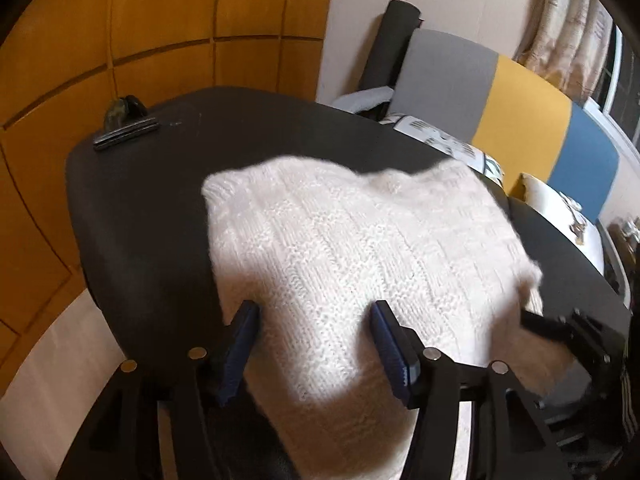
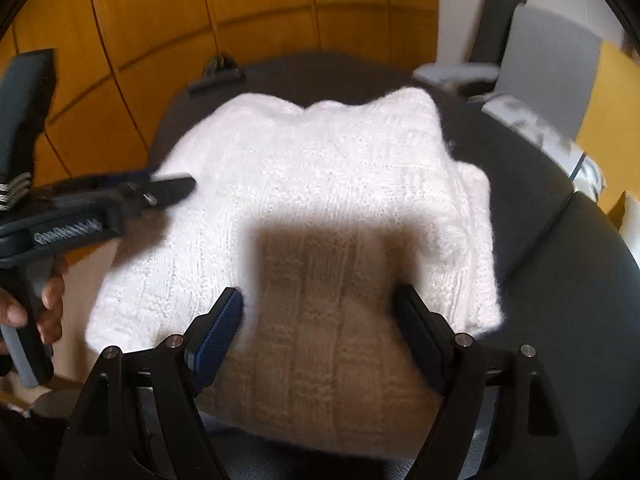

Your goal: Fold clothes

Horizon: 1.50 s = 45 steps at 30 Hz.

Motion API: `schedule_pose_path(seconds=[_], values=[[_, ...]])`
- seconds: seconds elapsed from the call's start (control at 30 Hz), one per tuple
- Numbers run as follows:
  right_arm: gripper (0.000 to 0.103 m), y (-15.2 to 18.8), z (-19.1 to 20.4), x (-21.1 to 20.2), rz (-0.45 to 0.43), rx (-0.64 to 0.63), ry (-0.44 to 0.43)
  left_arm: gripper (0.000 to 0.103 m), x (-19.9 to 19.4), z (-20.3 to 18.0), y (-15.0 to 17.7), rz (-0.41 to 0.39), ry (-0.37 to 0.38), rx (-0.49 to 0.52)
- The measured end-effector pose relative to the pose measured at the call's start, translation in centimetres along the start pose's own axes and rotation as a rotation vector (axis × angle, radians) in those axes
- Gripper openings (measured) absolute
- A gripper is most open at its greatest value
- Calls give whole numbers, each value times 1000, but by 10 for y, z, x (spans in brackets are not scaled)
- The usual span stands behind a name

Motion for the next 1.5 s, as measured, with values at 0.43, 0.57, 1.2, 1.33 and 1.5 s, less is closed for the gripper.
schedule_pose_path(seconds=[0.43,0.57,1.2,1.33,1.5], values=[[81,16,-3,-5,56,70,60,59,-15,0,12,-6,19,-25],[82,20,-5,-3,20,126,22,59,-8,-2,14,1,-4,3],[83,-42,14,12,3,-142,24,63,14,-19,-37,-19,-67,12],[84,-41,16,11,-27,-159,14,64,12,-20,-33,-43,-99,6],[84,-48,12,-1,-35,-178,-32,68,11,-17,-31,-37,-145,-16]])
Point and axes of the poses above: each gripper's, at about its wrist camera, not at the fingertips, and x roughly the way its jaws point, z to its left, y to its underside, the point moved 10 cm from there along x, roughly the way its jaws point, and after that the axes turned 15 degrees about z, right-handed, at the moved point
